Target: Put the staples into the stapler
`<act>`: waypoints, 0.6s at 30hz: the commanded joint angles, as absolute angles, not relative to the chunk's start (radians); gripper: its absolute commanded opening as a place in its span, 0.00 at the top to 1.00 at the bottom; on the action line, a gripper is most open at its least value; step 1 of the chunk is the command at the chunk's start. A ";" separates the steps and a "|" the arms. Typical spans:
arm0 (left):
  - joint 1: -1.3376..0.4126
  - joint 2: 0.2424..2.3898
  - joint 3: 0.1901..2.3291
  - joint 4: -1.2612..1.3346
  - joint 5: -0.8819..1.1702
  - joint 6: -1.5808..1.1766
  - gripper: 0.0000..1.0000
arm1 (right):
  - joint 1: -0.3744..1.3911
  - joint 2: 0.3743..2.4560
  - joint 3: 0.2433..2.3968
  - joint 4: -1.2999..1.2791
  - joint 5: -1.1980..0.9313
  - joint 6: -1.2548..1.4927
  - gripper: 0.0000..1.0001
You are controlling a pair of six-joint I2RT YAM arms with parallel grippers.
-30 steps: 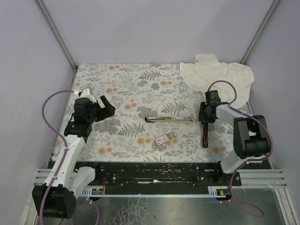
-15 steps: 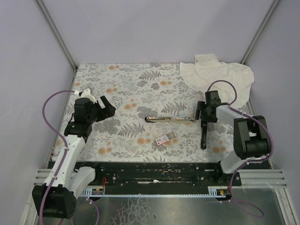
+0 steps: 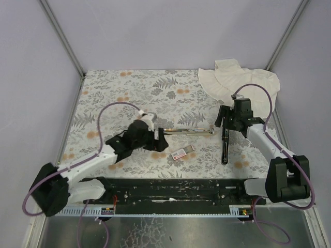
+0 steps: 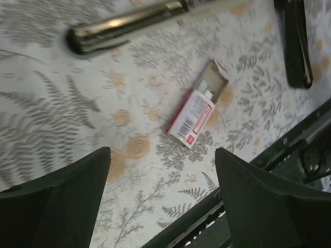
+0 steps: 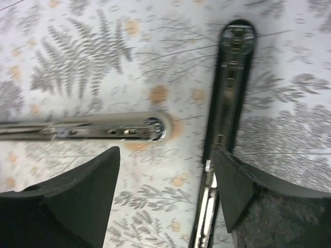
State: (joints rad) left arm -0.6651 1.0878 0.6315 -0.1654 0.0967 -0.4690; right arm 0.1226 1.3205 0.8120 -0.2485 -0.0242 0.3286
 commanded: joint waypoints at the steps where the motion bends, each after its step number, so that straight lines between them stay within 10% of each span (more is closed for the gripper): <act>1: -0.817 1.252 0.707 -0.031 0.010 -0.419 0.20 | 0.153 1.309 0.799 -0.224 -0.296 0.333 0.26; 18: -0.953 1.601 0.826 0.019 -0.024 -0.286 0.19 | 0.491 1.502 0.737 -0.100 -0.326 0.328 0.44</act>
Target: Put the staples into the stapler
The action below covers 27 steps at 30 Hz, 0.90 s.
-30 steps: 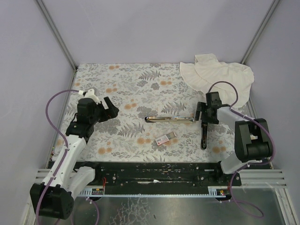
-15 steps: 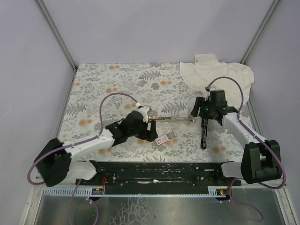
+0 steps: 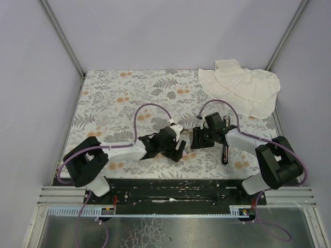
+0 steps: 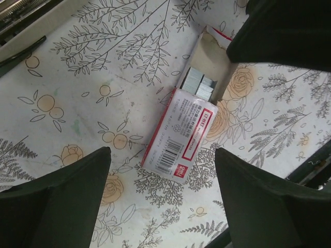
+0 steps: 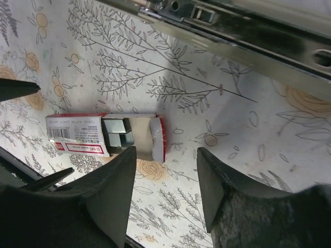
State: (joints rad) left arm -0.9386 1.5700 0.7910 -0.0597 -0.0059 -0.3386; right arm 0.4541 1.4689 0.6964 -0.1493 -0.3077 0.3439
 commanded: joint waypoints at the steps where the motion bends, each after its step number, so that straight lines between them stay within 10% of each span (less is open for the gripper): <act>1: -0.956 1.608 0.829 0.023 -0.024 -0.283 0.19 | 0.499 1.511 0.744 -0.099 -0.322 0.323 0.44; 27: -1.040 1.671 0.816 -0.063 -0.189 -0.213 0.52 | 0.583 1.561 0.758 -0.166 -0.004 0.304 0.77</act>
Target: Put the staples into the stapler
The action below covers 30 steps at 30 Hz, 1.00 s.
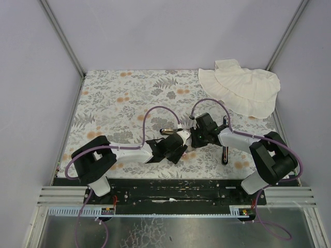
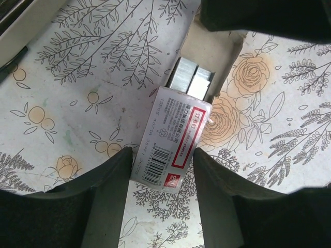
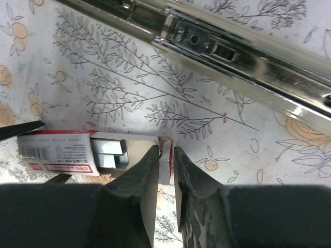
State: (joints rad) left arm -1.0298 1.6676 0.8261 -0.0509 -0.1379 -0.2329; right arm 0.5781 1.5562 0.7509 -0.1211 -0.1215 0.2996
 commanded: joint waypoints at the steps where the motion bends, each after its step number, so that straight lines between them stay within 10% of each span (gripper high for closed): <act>1: -1.041 1.667 0.810 -0.063 -0.191 -0.213 0.53 | 0.583 1.559 0.758 -0.169 0.003 0.307 0.78; 18: -1.044 1.596 0.754 -0.098 -0.241 -0.228 0.54 | 0.583 1.540 0.810 -0.235 0.047 0.325 0.80; 30: -1.039 1.345 0.739 -0.127 -0.306 -0.373 0.18 | 0.583 1.410 0.853 -0.300 -0.116 0.323 0.52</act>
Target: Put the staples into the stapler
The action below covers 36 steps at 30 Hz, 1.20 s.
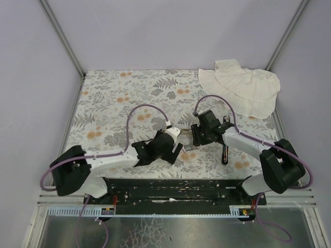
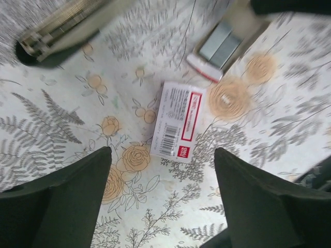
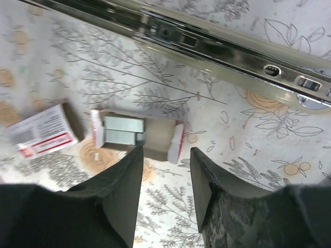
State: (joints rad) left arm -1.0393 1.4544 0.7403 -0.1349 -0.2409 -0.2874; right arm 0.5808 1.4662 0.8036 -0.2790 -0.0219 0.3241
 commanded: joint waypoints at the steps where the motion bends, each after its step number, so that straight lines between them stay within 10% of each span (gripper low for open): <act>1: -1.031 1.318 0.740 -0.130 -0.303 -0.398 0.16 | 0.583 1.413 0.853 -0.298 -0.145 0.327 0.52; 36: -0.853 1.606 0.803 0.184 0.106 -0.906 0.38 | 0.583 1.601 0.822 -0.181 -0.251 0.400 0.66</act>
